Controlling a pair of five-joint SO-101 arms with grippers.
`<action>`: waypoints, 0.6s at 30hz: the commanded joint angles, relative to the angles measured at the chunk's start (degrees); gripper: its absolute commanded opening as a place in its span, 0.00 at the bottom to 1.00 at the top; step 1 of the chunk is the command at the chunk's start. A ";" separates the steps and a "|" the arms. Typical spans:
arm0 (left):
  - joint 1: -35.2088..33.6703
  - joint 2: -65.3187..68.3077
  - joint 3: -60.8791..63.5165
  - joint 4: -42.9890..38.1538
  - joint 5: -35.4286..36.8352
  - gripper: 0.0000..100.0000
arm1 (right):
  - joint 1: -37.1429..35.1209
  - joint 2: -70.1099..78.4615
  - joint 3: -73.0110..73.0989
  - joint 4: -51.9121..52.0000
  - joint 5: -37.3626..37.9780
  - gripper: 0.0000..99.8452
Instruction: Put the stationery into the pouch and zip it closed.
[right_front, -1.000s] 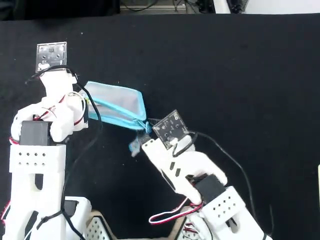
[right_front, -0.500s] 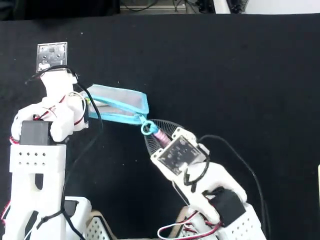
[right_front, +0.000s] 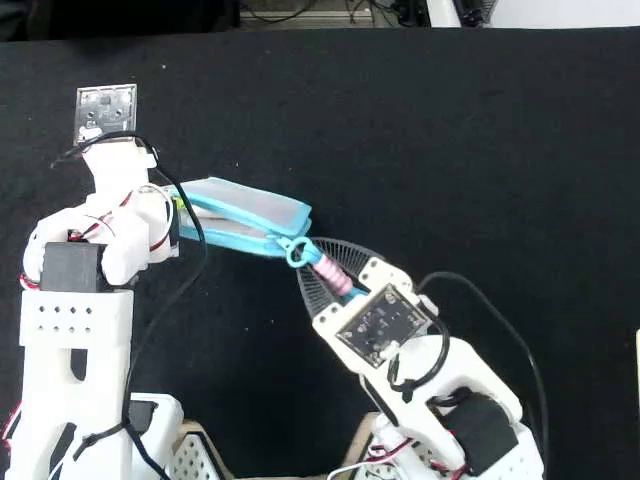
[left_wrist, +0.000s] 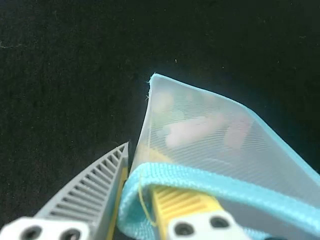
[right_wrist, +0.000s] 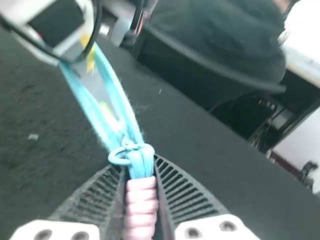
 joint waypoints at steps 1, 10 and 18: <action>-0.31 -0.26 -5.58 0.26 -0.26 0.03 | -0.35 4.62 -4.26 1.23 0.35 0.01; -0.75 -0.79 -5.23 2.37 -0.53 0.03 | -1.76 11.21 -4.62 5.10 -1.49 0.03; -0.92 -0.35 -5.05 4.57 -0.70 0.03 | -5.45 11.65 -4.97 1.76 -4.48 0.15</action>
